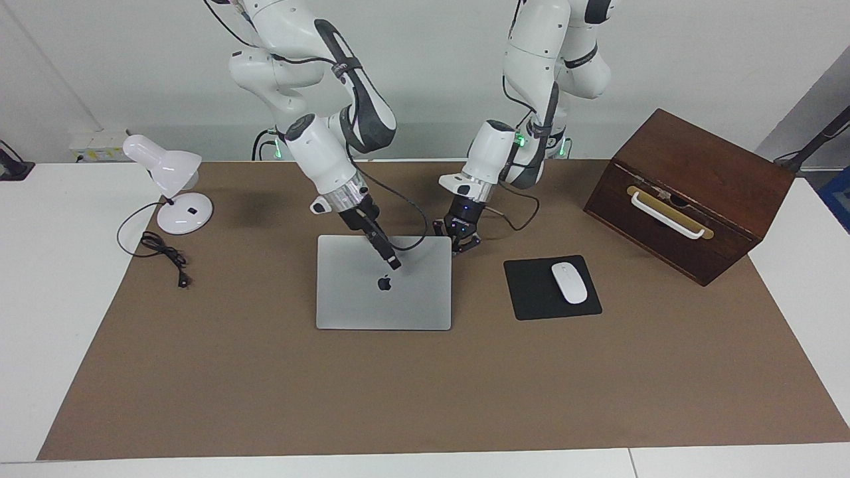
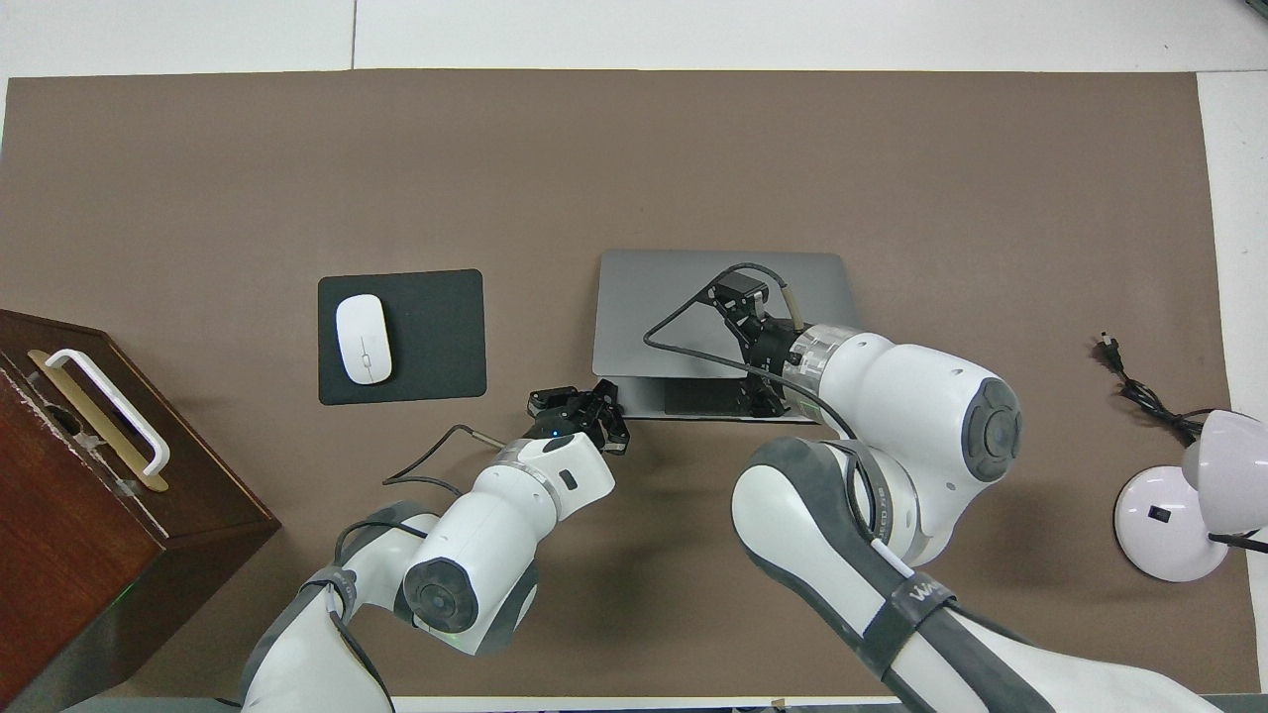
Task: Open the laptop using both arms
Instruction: 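Raise the lid upward and away with the right gripper, then release it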
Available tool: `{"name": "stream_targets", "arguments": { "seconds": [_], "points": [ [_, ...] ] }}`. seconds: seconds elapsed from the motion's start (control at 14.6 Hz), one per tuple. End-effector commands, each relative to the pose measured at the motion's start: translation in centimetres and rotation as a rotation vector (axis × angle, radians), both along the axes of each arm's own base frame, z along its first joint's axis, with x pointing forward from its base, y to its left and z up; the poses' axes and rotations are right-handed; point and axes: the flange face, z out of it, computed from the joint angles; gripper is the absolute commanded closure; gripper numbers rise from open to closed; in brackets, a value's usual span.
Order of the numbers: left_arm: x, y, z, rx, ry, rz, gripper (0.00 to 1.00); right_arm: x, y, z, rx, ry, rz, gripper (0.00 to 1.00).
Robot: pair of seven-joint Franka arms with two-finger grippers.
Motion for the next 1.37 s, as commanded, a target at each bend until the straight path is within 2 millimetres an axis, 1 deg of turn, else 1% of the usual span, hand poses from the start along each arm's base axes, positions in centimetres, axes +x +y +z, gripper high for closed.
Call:
{"name": "stream_targets", "arguments": {
  "seconds": [0.0, 0.14, 0.27, 0.41, 0.55, 0.76, 0.89, 1.1, 1.31],
  "points": [
    [0.5, 0.0, -1.5, 0.018, 0.0, -0.005, 1.0, 2.6, -0.5, 0.7, 0.017, -0.061, -0.003, 0.0],
    [0.4, 0.0, -1.6, 0.022, -0.001, -0.009, 1.0, 3.6, -1.1, 1.1, 0.022, -0.077, -0.009, 0.0],
    [0.8, 0.4, -1.6, 0.027, -0.005, -0.006, 1.0, 4.5, -0.9, 1.9, 0.034, -0.095, -0.012, 0.0],
    [1.1, 0.2, -1.5, 0.023, -0.009, -0.005, 1.0, 5.3, -1.0, 2.8, 0.04, -0.118, -0.012, 0.0],
    [1.0, 0.2, -1.6, 0.025, -0.009, -0.007, 1.0, 6.4, -1.8, 3.4, 0.039, -0.144, -0.01, 0.0],
    [1.1, 0.2, -1.5, 0.024, -0.01, -0.007, 1.0, 6.9, -2.0, 4.1, 0.038, -0.166, -0.004, 0.0],
    [1.1, 0.2, -1.5, 0.024, -0.01, -0.007, 1.0, 8.0, -2.4, 4.7, 0.05, -0.181, -0.015, 0.0],
    [1.0, 0.1, -1.7, 0.026, -0.008, -0.01, 1.0, 8.3, -2.3, 5.4, 0.051, -0.196, -0.012, 0.0],
    [1.0, 0.2, -1.8, 0.028, -0.005, -0.008, 1.0, 9.0, -2.2, 7.3, 0.066, -0.228, -0.011, 0.0]
  ]
}}
